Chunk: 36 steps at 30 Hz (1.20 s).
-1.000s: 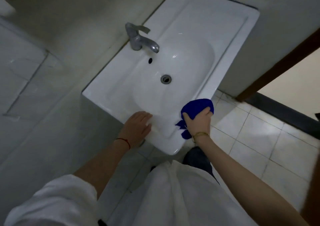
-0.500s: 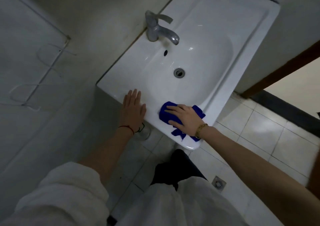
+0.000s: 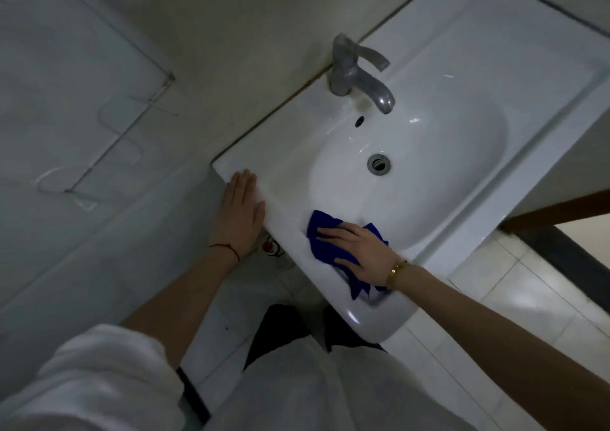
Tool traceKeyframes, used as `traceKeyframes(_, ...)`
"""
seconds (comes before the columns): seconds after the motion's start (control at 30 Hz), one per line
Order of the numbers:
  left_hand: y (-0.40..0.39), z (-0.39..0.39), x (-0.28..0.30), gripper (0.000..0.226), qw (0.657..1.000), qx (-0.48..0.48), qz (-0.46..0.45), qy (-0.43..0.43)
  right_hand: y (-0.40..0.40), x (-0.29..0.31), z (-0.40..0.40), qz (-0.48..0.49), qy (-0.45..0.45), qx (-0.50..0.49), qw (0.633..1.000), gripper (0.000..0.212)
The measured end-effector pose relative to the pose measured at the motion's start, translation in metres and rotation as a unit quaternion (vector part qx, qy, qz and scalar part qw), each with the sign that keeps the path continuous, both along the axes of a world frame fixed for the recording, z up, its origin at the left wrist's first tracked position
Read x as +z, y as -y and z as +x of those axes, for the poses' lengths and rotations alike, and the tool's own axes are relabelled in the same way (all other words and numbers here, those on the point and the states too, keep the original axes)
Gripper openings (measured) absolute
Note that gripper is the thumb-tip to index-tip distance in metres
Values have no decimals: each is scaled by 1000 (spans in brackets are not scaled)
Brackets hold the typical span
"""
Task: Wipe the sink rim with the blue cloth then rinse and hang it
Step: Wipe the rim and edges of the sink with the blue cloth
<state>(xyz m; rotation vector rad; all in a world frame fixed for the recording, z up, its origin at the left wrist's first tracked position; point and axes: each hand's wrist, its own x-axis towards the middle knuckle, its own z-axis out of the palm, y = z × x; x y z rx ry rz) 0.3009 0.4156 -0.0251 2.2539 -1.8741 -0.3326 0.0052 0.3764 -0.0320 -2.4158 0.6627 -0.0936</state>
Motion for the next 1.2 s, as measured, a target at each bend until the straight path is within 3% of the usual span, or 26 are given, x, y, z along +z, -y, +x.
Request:
traceKeyframes(0.1, 4, 7, 3, 56, 1000, -1, -2, 13, 19, -4, 32, -34, -24, 4, 999, 46)
traceKeyframes(0.33, 13, 20, 4, 52, 999, -32, -6, 7, 55, 0, 124, -88, -76, -111, 987, 53)
traceKeyframes(0.5, 25, 41, 6, 53, 998, -64, -3, -13, 39, 1, 119, -72, 8, -158, 985, 45)
traceKeyframes(0.6, 38, 53, 8, 53, 997, -79, -7, -21, 35, 3, 101, -10, 37, -158, 987, 38)
traceKeyframes(0.7, 46, 64, 8, 55, 996, -87, -2, -19, 40, 11, 102, 75, 100, -316, 940, 32)
traceKeyframes(0.77, 47, 70, 9, 56, 995, -95, 8, -26, 52, 21, 118, 57, 157, -411, 896, 32)
traceKeyframes(0.83, 46, 74, 9, 57, 993, -114, 11, -33, 64, 32, 143, 3, 174, -409, 896, 36)
traceKeyframes(0.9, 46, 77, 10, 58, 992, -120, 12, -43, 75, 36, 166, -55, 137, -343, 928, 42)
traceKeyframes(1.0, 46, 80, 11, 60, 991, -121, 9, -58, 89, 23, 192, -131, 14, -241, 961, 51)
traceKeyframes(1.1, 45, 85, 12, 60, 989, -137, 4, -57, 113, 9, 190, -152, -15, -273, 950, 53)
traceKeyframes(1.2, 45, 89, 12, 62, 988, -150, 4, -34, 151, 5, 180, -142, -37, -372, 917, 54)
